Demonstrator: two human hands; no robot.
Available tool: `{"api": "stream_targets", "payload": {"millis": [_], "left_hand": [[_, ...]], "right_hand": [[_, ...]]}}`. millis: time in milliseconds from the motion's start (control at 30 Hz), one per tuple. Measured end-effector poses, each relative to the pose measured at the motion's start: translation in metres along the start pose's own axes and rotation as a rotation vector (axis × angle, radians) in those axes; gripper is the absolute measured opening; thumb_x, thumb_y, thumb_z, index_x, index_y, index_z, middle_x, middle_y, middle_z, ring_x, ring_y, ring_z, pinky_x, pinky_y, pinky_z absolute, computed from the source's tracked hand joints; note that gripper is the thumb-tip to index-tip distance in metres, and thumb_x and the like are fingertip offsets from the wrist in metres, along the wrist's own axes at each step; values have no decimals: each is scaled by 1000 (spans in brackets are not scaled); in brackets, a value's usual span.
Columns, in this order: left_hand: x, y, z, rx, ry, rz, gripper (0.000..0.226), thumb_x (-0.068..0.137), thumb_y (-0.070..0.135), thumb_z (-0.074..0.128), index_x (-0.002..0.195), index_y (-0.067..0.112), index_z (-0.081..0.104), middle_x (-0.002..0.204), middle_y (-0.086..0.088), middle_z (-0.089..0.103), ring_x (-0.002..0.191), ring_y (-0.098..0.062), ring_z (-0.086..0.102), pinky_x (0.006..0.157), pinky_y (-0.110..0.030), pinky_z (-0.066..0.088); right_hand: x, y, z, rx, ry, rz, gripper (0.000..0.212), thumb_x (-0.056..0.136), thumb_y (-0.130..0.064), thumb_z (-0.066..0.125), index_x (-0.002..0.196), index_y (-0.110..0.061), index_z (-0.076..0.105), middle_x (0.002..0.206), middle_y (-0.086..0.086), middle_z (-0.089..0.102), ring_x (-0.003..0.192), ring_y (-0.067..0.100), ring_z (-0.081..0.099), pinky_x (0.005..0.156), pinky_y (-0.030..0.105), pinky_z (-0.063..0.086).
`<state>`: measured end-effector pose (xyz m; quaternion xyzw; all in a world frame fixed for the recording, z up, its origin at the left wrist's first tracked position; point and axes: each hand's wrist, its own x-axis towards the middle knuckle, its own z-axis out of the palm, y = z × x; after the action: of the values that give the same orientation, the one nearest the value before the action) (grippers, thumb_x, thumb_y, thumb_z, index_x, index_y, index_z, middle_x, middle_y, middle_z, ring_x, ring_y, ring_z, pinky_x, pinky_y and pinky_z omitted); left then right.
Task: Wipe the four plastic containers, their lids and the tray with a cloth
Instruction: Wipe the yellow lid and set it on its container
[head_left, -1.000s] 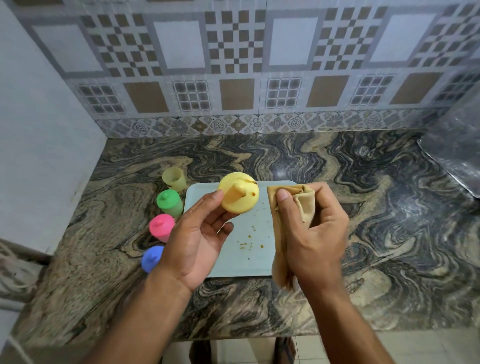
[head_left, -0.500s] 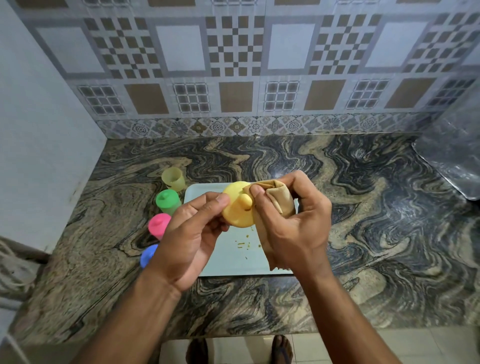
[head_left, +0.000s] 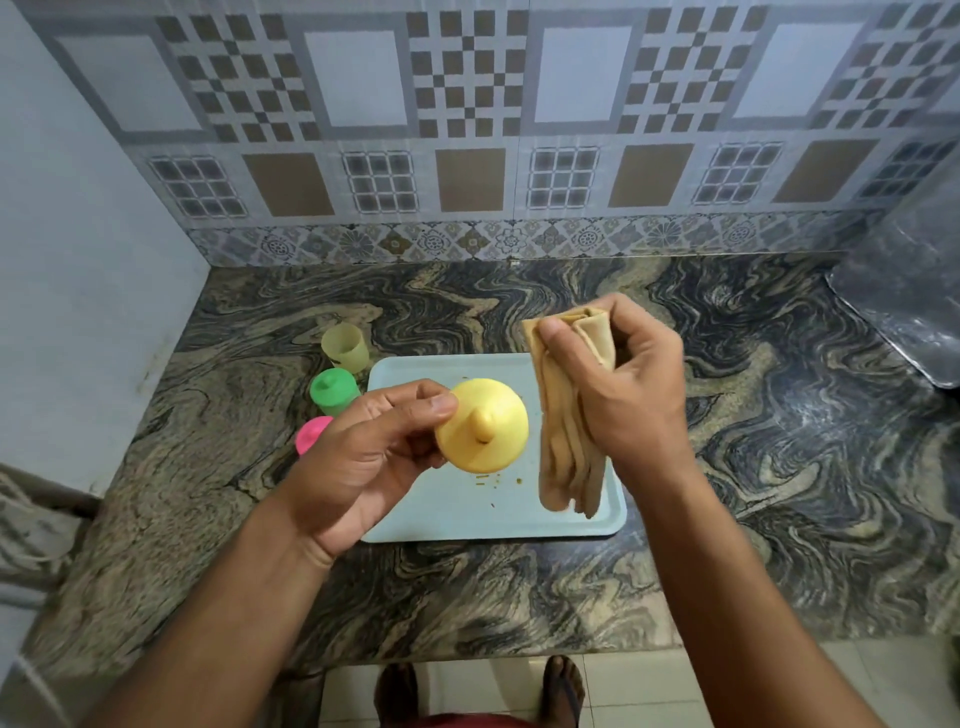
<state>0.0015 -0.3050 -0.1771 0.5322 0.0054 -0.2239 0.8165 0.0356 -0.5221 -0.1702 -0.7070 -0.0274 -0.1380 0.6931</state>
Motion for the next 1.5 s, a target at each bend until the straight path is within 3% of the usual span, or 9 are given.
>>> {"api": "stream_targets", "payload": {"millis": [100, 200, 400, 633, 800, 967, 1133, 1367, 1500], "left_hand": [[1, 0, -2, -37, 18, -1, 39, 54, 43, 100, 73, 21, 74, 73, 5, 63, 70, -7, 60, 83, -33, 38], [3, 1, -2, -27, 43, -7, 43, 52, 44, 101, 76, 19, 74, 76, 1, 65, 74, -10, 60, 86, -35, 38], [7, 4, 4, 64, 17, 3, 31, 72, 33, 88, 85, 10, 72, 87, -15, 61, 81, -21, 54, 80, -35, 39], [9, 14, 13, 321, -2, 98, 15, 88, 22, 69, 75, 19, 76, 70, 4, 66, 67, -8, 54, 64, -21, 41], [10, 10, 18, 443, -52, 136, 11, 85, 17, 79, 81, 10, 72, 67, 8, 71, 61, 0, 60, 63, -13, 44], [12, 15, 8, 336, -13, 111, 16, 77, 36, 76, 76, 20, 76, 71, 1, 65, 68, -9, 54, 67, -22, 42], [10, 15, 2, 92, -2, -7, 10, 76, 26, 75, 68, 19, 72, 67, 4, 60, 66, -9, 56, 78, -33, 38], [13, 19, 3, 0, -8, -72, 25, 84, 17, 60, 61, 20, 70, 62, 7, 61, 60, -6, 62, 67, -20, 55], [16, 27, 1, 16, -51, -97, 8, 76, 19, 72, 68, 19, 72, 66, 3, 66, 63, -8, 65, 69, -22, 58]], "right_hand": [[-6, -7, -7, 38, -2, 9, 22, 96, -8, 75, 79, -11, 62, 65, -15, 56, 60, 3, 46, 57, 19, 40], [-13, -14, -6, 59, -28, 2, 20, 96, -10, 75, 81, -6, 62, 66, -11, 56, 61, 4, 46, 57, 19, 41], [-25, -17, 13, -27, -103, -45, 27, 92, -12, 82, 78, -10, 59, 68, -10, 65, 62, 2, 54, 60, 21, 44], [-24, -16, 26, -177, 26, -113, 31, 87, -17, 87, 74, -13, 59, 64, -10, 64, 59, 0, 54, 58, 19, 44], [-17, -16, 29, -241, 96, -129, 33, 86, -19, 87, 73, -10, 59, 63, -5, 64, 57, 1, 50, 55, 18, 41], [-3, -22, 17, -30, 179, -83, 31, 92, -17, 81, 75, -19, 55, 66, -8, 59, 59, 4, 49, 56, 26, 43], [-4, -30, -9, 50, 41, -21, 18, 98, -13, 74, 85, -9, 61, 69, -7, 57, 60, 3, 48, 57, 18, 43], [-13, -29, -11, 97, -186, 93, 16, 92, -25, 78, 84, -18, 66, 72, 0, 63, 65, 12, 55, 57, 25, 47], [-14, -28, -3, 104, -333, 145, 17, 96, -17, 75, 87, -10, 62, 71, -6, 64, 65, 6, 56, 58, 22, 46]]}}
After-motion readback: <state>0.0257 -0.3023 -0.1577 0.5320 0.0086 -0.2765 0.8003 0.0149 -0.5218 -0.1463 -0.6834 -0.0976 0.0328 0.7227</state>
